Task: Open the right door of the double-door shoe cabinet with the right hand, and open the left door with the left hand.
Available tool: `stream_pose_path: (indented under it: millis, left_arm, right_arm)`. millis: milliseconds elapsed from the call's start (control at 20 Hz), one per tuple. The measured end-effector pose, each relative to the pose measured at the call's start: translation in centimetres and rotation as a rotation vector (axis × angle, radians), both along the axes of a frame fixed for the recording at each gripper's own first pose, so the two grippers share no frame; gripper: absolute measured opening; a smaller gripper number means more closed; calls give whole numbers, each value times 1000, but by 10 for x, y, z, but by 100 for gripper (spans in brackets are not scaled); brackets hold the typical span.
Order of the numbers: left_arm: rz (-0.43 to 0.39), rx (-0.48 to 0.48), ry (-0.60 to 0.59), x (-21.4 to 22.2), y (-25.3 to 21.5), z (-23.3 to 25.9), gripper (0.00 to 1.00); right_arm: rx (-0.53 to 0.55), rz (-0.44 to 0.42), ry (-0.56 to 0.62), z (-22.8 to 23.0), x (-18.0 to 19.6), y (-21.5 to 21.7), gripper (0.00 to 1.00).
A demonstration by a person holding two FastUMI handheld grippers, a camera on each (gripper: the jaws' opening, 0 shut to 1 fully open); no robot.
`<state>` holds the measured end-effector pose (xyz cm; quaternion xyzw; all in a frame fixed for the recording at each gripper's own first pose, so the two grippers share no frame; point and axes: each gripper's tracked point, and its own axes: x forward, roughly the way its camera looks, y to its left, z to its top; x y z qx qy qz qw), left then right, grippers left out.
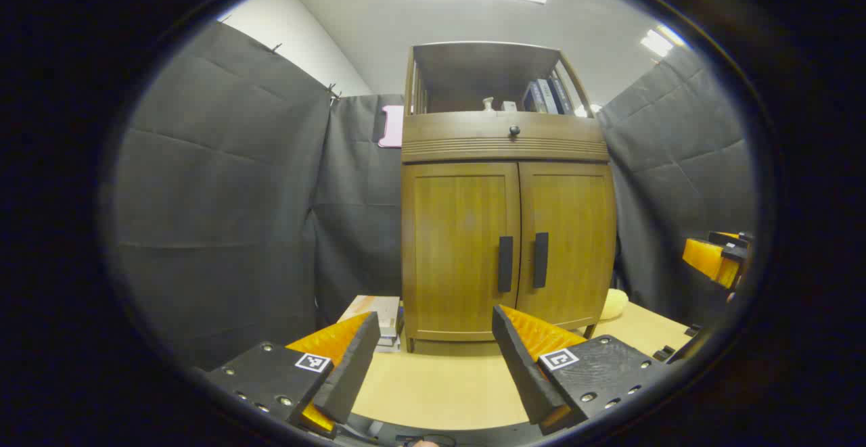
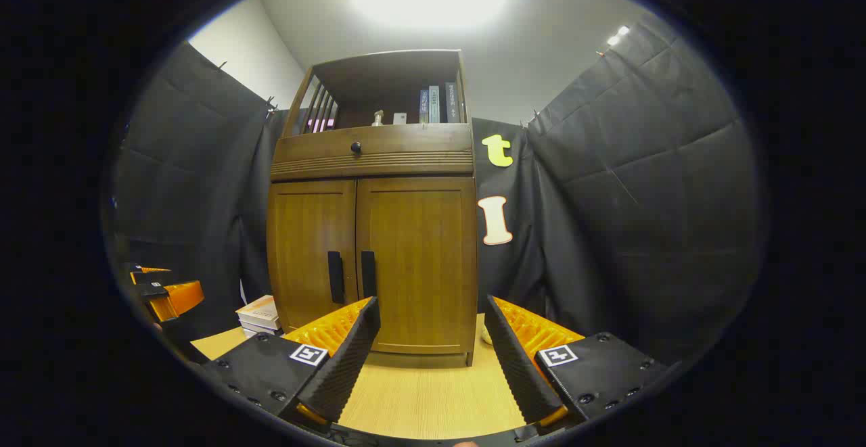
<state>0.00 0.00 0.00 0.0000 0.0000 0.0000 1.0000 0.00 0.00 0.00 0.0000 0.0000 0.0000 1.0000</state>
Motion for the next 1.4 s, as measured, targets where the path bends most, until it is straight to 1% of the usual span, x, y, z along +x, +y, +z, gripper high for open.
stream_pose_path:
  millis: [200,300,600,1050,1400]
  left_arm:
    - [1,5,-12,-2,2,4,98]
    - [3,14,-13,-5,1,5,98]
    - [8,2,-16,-7,6,8,98]
    - [12,10,-15,-11,6,13,98]
    - [11,13,-29,-14,10,20,98]
  right_arm:
    - [1,-8,-22,9,-1,0,98]
    - [-11,1,-36,12,-1,3,98]
    - [-49,24,-60,18,-1,16,96]
    - [-29,11,-49,14,-2,17,97]
    - [-18,16,-51,15,-2,25,97]
